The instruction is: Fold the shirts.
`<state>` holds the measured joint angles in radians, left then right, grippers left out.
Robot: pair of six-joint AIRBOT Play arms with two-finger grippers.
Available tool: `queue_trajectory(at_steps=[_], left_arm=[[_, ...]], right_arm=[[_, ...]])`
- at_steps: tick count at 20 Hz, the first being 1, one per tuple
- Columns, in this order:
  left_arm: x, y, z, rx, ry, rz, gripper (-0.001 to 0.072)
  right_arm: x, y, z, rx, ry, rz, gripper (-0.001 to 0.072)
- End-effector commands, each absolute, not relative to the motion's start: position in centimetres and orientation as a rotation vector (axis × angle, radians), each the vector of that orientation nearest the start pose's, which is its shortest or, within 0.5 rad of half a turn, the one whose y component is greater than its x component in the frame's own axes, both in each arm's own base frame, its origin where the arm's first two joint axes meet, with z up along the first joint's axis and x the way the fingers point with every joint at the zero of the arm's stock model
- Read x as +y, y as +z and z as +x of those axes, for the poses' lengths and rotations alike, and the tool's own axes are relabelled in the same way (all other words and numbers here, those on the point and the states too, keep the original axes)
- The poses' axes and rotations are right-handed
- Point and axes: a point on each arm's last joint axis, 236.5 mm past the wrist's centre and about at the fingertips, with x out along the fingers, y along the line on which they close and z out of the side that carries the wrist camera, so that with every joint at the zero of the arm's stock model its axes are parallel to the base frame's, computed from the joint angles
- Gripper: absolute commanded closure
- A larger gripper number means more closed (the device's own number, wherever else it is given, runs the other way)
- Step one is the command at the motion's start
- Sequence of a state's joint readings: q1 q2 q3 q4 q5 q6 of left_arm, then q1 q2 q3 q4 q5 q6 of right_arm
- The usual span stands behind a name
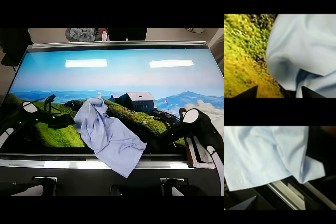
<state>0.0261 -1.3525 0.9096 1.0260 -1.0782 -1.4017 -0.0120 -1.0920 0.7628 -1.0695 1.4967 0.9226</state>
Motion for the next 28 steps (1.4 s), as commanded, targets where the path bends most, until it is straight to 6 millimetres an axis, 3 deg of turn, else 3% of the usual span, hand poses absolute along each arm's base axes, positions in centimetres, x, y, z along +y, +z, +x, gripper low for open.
queue_trajectory(at_steps=[1,3,6,9,10,13,15,18,19,20,21,23,25,26,28], left_arm=[[-11.0,-9.3,34.7,1.420,-0.269,-0.519,0.0043],[-11.9,-9.9,35.2,1.411,-0.291,-0.543,0.0048],[-12.4,-10.7,36.1,1.382,-0.279,-0.533,0.0120],[-12.0,-10.7,37.1,1.349,-0.243,-0.550,0.0565],[-12.0,-10.6,37.2,1.345,-0.248,-0.546,0.0680],[-12.2,-10.1,37.2,1.342,-0.274,-0.527,0.0681],[-12.3,-9.7,37.2,1.338,-0.281,-0.524,0.0681],[-12.4,-9.1,37.0,1.334,-0.291,-0.522,0.0681],[-12.4,-8.8,37.0,1.330,-0.295,-0.520,0.0681],[-12.5,-8.4,37.0,1.323,-0.300,-0.519,0.0681],[-12.4,-7.7,37.2,1.304,-0.305,-0.514,0.0681],[-12.0,-4.7,38.2,1.218,-0.339,-0.469,0.0682],[-11.0,0.9,40.1,1.066,-0.369,-0.385,0.0683],[-10.2,4.4,40.9,0.977,-0.366,-0.353,0.0683],[-8.7,13.2,41.7,0.765,-0.356,-0.308,0.0684]], right_arm=[[12.9,-4.2,17.3,1.616,0.898,0.051,0.0009],[14.4,-4.8,16.1,1.631,0.937,-0.004,0.0005],[16.0,-5.4,15.4,1.642,0.931,-0.027,0.0003],[17.9,-5.7,14.3,1.648,0.947,0.105,0.0003],[18.5,-5.9,13.9,1.647,0.950,0.153,0.0003],[19.2,-6.9,13.4,1.648,0.922,0.237,0.0004],[20.7,-6.7,14.4,1.599,0.903,0.354,0.0010],[22.5,-8.0,14.1,1.599,0.901,0.324,0.0028],[23.3,-8.5,13.8,1.602,0.907,0.304,0.0183],[23.7,-8.8,13.9,1.589,0.906,0.285,0.0495],[24.0,-8.6,14.4,1.568,0.903,0.291,0.0672],[23.5,-6.7,16.5,1.477,0.962,0.207,0.0673],[21.1,-3.1,20.6,1.348,0.944,0.067,0.0674],[19.5,-0.4,23.3,1.262,0.905,0.008,0.0674],[15.6,7.7,28.9,1.029,0.777,-0.082,0.0674]])
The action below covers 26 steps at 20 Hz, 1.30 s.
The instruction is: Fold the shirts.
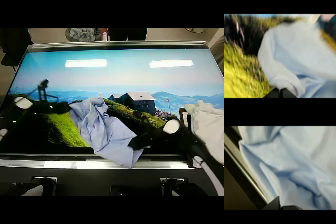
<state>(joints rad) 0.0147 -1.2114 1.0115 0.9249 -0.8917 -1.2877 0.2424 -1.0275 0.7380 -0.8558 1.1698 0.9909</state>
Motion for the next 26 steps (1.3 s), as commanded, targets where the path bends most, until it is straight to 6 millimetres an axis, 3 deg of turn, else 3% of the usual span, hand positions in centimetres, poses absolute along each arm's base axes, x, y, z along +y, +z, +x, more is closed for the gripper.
queue_trajectory(at_steps=[1,3,5,6,8,10,12,14,15,18,20,22,26], left_arm=[[-7.9,18.5,41.5,0.644,-0.344,-0.301,0.0683],[-6.4,29.7,39.3,0.385,-0.320,-0.272,0.0684],[-4.4,40.2,34.8,0.124,-0.259,-0.238,0.0684],[-3.0,43.7,32.3,0.034,-0.198,-0.219,0.0684],[0.1,48.0,27.4,-0.090,-0.049,-0.237,0.0684],[0.9,49.8,23.5,-0.167,0.016,-0.266,0.0684],[0.4,50.5,20.9,-0.199,0.022,-0.257,0.0684],[-0.1,48.9,20.2,-0.132,0.023,-0.247,0.0684],[0.2,46.9,20.6,-0.052,0.044,-0.237,0.0684],[1.4,40.1,23.1,0.160,0.082,-0.221,0.0683],[1.5,33.3,25.7,0.321,0.066,-0.279,0.0682],[0.6,24.5,28.2,0.504,0.018,-0.360,0.0682],[-1.5,8.3,30.5,0.729,-0.018,-0.542,0.0682]], right_arm=[[13.9,12.2,30.9,0.909,0.714,-0.109,0.0674],[10.4,22.8,33.2,0.642,0.580,-0.162,0.0673],[7.1,32.9,33.0,0.400,0.430,-0.241,0.0673],[5.7,36.7,32.2,0.317,0.363,-0.283,0.0672],[3.6,41.9,30.1,0.222,0.254,-0.339,0.0672],[3.2,44.2,28.6,0.182,0.218,-0.374,0.0671],[3.4,44.9,27.8,0.171,0.219,-0.382,0.0671],[3.6,43.5,27.4,0.231,0.236,-0.367,0.0671],[3.6,41.7,27.2,0.307,0.260,-0.371,0.0670],[2.7,33.0,27.3,0.691,0.343,-0.363,0.0670],[2.7,26.5,28.7,0.929,0.429,-0.313,0.0671],[4.0,19.6,32.0,1.047,0.504,-0.276,0.0669],[8.9,3.5,39.9,1.112,0.546,-0.199,0.0668]])
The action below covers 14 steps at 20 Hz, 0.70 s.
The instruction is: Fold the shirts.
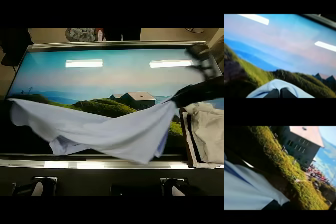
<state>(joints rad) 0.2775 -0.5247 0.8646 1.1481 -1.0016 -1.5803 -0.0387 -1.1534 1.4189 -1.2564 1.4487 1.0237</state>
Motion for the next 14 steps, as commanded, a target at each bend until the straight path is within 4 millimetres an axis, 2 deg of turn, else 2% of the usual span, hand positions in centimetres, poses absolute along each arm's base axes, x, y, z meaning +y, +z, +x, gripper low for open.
queue_trajectory(at_steps=[1,2,3,4,5,6,8,9,10,11,13,14], left_arm=[[-1.5,5.6,30.5,0.768,-0.007,-0.550,0.0682],[-1.6,3.4,30.2,0.817,0.006,-0.563,0.0681],[-1.6,2.1,30.0,0.854,0.013,-0.572,0.0681],[-1.6,1.6,30.0,0.869,0.011,-0.568,0.0681],[-1.5,1.5,30.1,0.868,0.005,-0.550,0.0681],[-1.5,1.8,30.2,0.862,-0.008,-0.520,0.0681],[-1.5,2.1,30.4,0.855,-0.030,-0.476,0.0682],[-1.5,2.1,30.4,0.854,-0.030,-0.476,0.0681],[-1.5,2.1,30.4,0.855,-0.030,-0.476,0.0682],[-1.5,2.1,30.3,0.856,-0.030,-0.476,0.0681],[-1.7,1.8,30.0,0.873,-0.039,-0.475,0.0681],[-1.9,1.7,29.8,0.884,-0.044,-0.476,0.0682]], right_arm=[[9.9,0.6,41.8,1.105,0.538,-0.184,0.0669],[10.8,-1.6,43.4,1.111,0.520,-0.107,0.0668],[11.9,-2.9,44.5,1.110,0.516,-0.003,0.0621],[12.3,-3.1,45.3,1.101,0.515,0.060,0.0476],[12.2,-2.5,45.7,1.093,0.521,0.090,0.0277],[11.5,-1.3,45.5,1.094,0.545,0.075,0.0181],[8.6,2.0,44.0,1.131,0.618,0.037,0.0050],[6.3,3.4,42.3,1.179,0.644,0.039,0.0028],[4.0,4.1,39.7,1.256,0.656,0.077,0.0031],[2.0,3.9,37.3,1.337,0.640,0.118,0.0049],[-0.2,1.3,31.8,1.495,0.585,0.126,0.0049],[0.0,-0.4,29.1,1.544,0.567,0.131,0.0049]])
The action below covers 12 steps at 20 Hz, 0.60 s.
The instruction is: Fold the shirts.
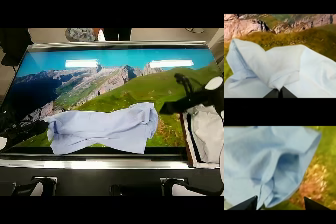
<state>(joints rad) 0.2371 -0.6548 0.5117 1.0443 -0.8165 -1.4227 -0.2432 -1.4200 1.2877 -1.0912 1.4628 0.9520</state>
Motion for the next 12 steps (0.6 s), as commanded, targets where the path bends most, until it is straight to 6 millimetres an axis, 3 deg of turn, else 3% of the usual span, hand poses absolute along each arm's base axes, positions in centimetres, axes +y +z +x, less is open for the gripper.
queue_trajectory(at_steps=[1,3,5,8,12], left_arm=[[-2.0,1.6,29.6,0.896,-0.049,-0.476,0.0681],[-2.3,1.4,29.3,0.915,-0.056,-0.479,0.0681],[-2.4,1.3,29.1,0.922,-0.060,-0.479,0.0681],[-2.6,1.6,28.9,0.927,-0.069,-0.477,0.0681],[-2.5,2.4,29.3,0.911,-0.073,-0.471,0.0681]], right_arm=[[1.5,-2.0,26.8,1.555,0.576,0.189,0.0049],[5.5,-5.2,23.0,1.537,0.610,0.354,0.0048],[7.7,-7.9,21.1,1.534,0.593,0.487,0.0049],[10.8,-9.5,20.7,1.494,0.599,0.555,0.0050],[13.7,-10.7,22.5,1.452,0.537,0.481,0.0060]])
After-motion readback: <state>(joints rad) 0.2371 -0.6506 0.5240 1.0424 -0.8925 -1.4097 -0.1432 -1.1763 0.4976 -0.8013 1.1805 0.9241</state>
